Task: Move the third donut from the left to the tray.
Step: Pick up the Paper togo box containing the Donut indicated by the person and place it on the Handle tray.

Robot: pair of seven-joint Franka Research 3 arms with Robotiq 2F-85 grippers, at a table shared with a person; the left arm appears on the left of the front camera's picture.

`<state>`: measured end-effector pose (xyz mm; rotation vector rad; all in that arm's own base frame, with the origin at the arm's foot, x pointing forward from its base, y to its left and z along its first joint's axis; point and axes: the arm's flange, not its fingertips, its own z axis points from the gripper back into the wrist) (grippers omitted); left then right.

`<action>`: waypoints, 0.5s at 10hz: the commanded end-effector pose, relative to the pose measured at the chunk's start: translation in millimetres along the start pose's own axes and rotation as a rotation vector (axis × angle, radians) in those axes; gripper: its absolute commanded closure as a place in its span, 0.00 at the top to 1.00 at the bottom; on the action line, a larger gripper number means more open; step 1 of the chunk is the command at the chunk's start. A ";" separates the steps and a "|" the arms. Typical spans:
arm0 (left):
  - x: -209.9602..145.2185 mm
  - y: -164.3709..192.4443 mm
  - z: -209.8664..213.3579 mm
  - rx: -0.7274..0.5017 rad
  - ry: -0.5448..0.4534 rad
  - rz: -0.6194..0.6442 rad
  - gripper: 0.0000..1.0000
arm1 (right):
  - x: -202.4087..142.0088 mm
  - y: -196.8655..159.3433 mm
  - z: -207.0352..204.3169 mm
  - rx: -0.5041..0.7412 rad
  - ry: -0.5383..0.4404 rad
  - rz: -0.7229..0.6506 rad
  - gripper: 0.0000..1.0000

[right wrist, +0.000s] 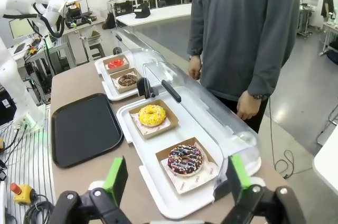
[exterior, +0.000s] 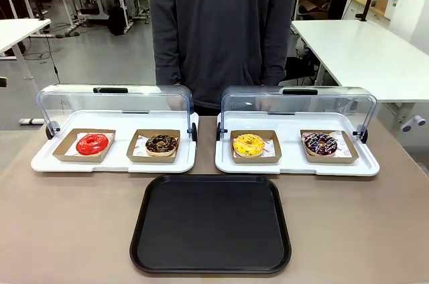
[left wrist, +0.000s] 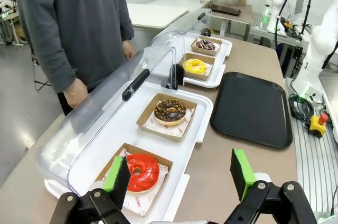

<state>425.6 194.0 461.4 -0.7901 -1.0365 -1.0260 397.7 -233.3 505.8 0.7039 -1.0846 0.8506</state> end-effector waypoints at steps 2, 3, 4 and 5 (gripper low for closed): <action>0.5 -0.6 -1.7 -0.005 -0.005 -0.002 1.00 | -0.7 -0.7 0.6 0.007 -0.016 0.004 1.00; 0.5 -0.6 -1.7 -0.005 -0.005 -0.002 1.00 | -0.7 -0.7 0.6 0.007 -0.016 0.004 1.00; 0.5 -0.6 -1.7 -0.005 -0.005 -0.002 1.00 | -0.7 -0.7 0.6 0.007 -0.016 0.004 1.00; 0.5 -0.6 -1.7 -0.005 -0.005 -0.002 1.00 | -0.7 -0.7 0.6 0.007 -0.016 0.004 1.00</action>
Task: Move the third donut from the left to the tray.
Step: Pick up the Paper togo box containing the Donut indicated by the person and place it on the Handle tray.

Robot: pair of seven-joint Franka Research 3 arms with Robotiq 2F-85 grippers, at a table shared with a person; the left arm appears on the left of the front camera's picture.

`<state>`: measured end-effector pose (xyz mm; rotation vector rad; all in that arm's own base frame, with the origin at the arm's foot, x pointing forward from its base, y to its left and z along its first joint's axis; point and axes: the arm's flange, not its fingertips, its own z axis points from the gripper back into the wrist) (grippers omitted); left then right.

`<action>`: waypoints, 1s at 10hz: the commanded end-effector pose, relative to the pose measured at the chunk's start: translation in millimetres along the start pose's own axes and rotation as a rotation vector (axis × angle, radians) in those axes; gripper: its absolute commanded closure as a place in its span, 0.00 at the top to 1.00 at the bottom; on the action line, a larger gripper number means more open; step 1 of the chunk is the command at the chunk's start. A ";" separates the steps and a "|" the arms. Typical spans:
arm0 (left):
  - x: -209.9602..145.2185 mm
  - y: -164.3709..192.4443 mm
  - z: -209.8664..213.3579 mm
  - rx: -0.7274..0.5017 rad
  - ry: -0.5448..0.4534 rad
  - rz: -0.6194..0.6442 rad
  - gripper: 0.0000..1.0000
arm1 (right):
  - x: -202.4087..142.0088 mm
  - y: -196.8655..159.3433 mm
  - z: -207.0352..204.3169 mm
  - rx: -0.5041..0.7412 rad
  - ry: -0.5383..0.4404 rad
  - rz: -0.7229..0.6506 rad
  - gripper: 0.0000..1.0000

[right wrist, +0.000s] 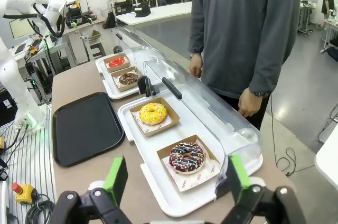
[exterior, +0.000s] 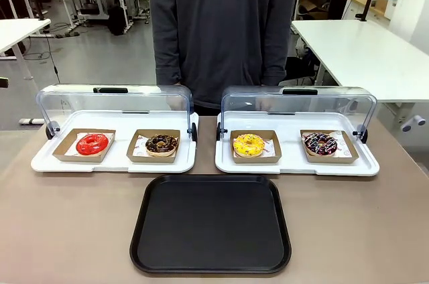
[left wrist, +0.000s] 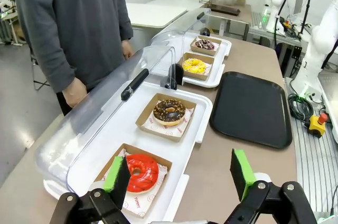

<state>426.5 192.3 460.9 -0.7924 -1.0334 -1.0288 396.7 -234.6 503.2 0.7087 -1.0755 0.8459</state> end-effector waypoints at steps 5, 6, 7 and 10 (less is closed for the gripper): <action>0.4 -0.9 0.3 -0.001 -0.006 -0.002 1.00 | 2.3 -0.6 0.0 0.004 -0.021 0.013 1.00; 0.4 -0.9 0.3 -0.001 -0.006 -0.002 1.00 | 2.3 -0.6 0.0 0.004 -0.021 0.013 1.00; 0.4 -0.9 0.3 -0.001 -0.006 -0.002 1.00 | 2.3 -0.6 0.0 0.004 -0.021 0.013 1.00; 0.4 -0.9 0.3 -0.001 -0.006 -0.002 1.00 | 2.3 -0.6 0.0 0.004 -0.021 0.013 1.00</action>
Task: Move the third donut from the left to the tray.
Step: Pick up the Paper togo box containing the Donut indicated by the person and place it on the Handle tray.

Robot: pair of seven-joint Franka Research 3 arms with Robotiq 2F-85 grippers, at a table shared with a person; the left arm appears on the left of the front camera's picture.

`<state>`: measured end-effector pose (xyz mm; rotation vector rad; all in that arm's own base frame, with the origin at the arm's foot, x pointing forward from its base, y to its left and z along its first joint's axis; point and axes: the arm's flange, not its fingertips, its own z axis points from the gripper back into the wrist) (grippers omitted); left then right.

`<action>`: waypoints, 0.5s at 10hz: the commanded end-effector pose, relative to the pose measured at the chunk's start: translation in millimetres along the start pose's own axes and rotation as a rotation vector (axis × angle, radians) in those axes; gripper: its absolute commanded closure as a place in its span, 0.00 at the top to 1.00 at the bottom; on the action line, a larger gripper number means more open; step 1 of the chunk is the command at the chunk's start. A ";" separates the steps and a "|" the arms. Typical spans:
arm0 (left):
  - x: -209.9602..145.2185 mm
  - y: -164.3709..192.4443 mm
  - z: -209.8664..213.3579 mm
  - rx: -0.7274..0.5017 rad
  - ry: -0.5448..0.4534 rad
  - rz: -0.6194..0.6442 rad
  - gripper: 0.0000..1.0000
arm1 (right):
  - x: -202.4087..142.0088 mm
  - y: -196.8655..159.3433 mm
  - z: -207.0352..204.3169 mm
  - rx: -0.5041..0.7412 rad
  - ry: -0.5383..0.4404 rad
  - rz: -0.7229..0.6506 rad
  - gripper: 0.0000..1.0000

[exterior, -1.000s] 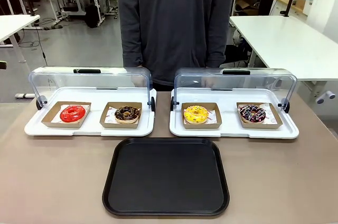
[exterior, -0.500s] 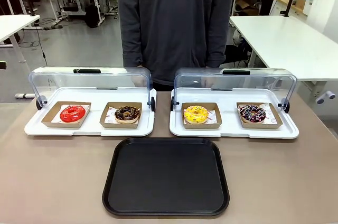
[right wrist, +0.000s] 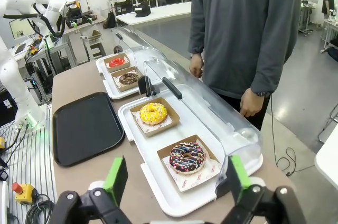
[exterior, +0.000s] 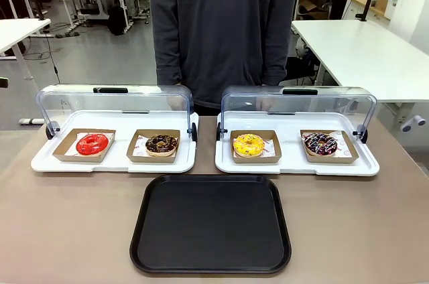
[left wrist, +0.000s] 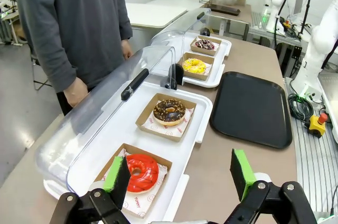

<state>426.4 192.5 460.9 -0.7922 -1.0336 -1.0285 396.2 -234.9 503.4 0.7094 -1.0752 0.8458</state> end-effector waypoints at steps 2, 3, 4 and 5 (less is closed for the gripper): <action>0.4 -0.9 0.1 -0.001 -0.006 -0.002 1.00 | 2.3 -1.0 -0.6 0.004 -0.021 0.013 1.00; 0.4 -0.9 0.1 -0.001 -0.006 -0.002 1.00 | 2.3 -1.0 -0.6 0.004 -0.021 0.013 1.00; 0.4 -0.9 0.1 -0.001 -0.006 -0.002 1.00 | 2.3 -1.0 -0.6 0.004 -0.021 0.013 1.00; 0.4 -0.9 0.1 -0.001 -0.006 -0.002 1.00 | 2.3 -1.0 -0.6 0.004 -0.021 0.013 1.00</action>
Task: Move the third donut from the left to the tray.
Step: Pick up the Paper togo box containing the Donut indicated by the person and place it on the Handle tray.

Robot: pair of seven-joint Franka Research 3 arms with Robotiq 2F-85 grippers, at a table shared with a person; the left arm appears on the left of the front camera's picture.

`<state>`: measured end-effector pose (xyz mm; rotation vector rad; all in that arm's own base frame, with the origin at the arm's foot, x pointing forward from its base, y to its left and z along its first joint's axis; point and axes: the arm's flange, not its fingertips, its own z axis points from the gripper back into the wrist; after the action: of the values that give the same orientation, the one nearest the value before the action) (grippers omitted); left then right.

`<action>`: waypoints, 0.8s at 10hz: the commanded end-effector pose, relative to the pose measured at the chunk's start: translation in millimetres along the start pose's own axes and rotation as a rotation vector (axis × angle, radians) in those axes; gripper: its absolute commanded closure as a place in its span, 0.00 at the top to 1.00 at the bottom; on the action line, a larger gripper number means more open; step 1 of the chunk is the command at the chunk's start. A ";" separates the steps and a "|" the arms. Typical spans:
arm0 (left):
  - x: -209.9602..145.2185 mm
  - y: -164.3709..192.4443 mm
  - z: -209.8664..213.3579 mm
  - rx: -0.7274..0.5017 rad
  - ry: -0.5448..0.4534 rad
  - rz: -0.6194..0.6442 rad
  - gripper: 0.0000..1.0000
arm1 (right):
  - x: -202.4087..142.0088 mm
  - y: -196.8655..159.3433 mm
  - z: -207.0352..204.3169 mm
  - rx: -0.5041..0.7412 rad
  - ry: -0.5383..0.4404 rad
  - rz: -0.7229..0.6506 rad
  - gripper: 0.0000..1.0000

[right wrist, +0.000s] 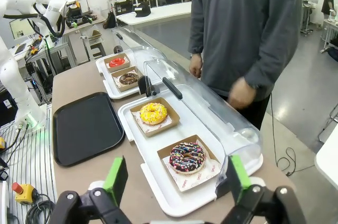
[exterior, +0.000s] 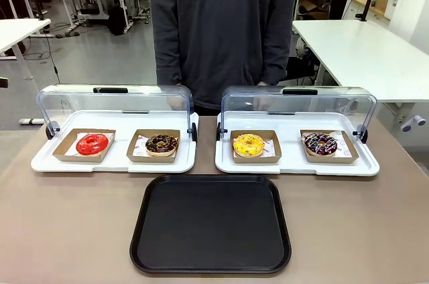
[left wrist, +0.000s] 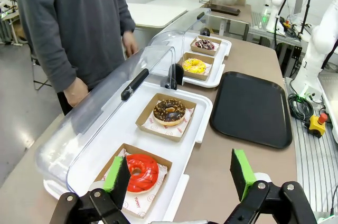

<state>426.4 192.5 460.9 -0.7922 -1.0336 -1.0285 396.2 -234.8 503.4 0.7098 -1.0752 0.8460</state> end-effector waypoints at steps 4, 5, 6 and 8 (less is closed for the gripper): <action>0.4 -0.9 0.1 -0.001 -0.006 -0.002 1.00 | 2.3 -1.0 -0.5 0.004 -0.021 0.013 1.00; 0.4 -0.9 0.1 -0.001 -0.006 -0.002 1.00 | 2.3 -1.0 -0.5 0.004 -0.021 0.013 1.00; 0.4 -0.9 0.1 -0.001 -0.006 -0.002 1.00 | 2.3 -1.0 -0.5 0.004 -0.021 0.013 1.00; 0.4 -0.9 0.1 -0.001 -0.006 -0.002 1.00 | 2.3 -1.0 -0.5 0.004 -0.021 0.013 1.00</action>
<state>426.4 192.5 460.9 -0.7921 -1.0336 -1.0285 396.1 -234.9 503.4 0.7103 -1.0752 0.8461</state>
